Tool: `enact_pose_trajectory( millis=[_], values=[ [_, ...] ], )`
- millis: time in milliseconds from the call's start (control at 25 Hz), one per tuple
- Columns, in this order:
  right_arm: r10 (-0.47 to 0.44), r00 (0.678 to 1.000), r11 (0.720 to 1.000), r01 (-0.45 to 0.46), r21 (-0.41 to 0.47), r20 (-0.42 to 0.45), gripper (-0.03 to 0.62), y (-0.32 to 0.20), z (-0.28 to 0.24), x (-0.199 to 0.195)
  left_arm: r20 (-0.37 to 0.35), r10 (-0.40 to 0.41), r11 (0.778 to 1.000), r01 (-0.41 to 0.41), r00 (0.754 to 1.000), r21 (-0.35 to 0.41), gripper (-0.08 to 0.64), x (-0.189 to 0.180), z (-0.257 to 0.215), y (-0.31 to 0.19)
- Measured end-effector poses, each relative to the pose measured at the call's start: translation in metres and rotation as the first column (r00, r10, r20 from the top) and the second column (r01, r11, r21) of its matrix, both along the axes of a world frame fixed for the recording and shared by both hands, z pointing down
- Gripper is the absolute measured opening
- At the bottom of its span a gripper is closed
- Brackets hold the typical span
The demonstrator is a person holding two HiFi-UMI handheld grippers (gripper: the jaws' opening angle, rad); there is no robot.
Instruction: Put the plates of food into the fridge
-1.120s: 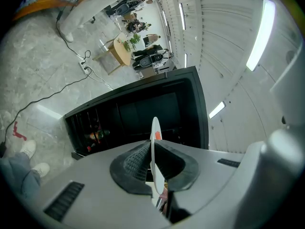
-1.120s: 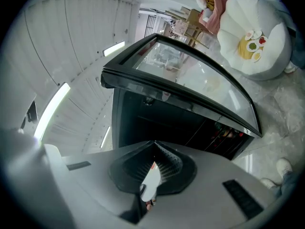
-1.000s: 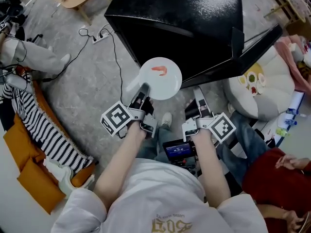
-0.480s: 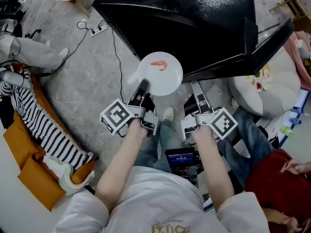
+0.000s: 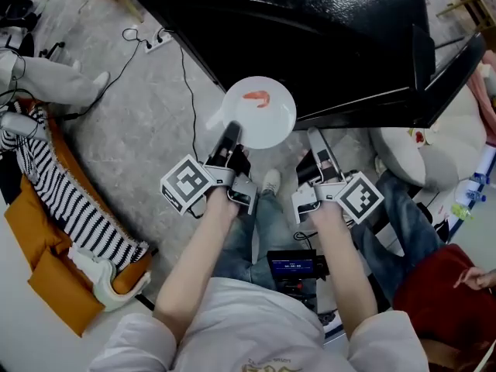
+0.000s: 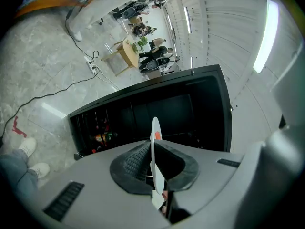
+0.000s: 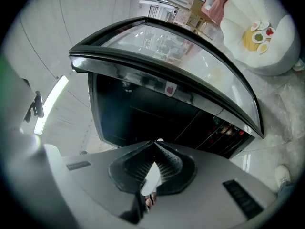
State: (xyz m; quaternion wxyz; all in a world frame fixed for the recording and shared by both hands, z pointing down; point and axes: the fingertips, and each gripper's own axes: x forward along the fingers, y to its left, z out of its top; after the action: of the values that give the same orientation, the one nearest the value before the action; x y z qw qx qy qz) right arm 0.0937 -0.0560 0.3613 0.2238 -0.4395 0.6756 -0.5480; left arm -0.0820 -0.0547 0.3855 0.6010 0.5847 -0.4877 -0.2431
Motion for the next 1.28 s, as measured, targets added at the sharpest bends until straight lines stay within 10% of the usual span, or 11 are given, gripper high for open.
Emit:
enact_pose_trajectory(
  millis=[1280],
  values=[
    [-0.071,0.997,0.997,0.071,-0.017,-0.027,0.009,0.000,0.071,-0.020,-0.031,-0.045,0.999,0.045,0.998,-0.003,0.018,-0.014,0.071,-0.006]
  ],
)
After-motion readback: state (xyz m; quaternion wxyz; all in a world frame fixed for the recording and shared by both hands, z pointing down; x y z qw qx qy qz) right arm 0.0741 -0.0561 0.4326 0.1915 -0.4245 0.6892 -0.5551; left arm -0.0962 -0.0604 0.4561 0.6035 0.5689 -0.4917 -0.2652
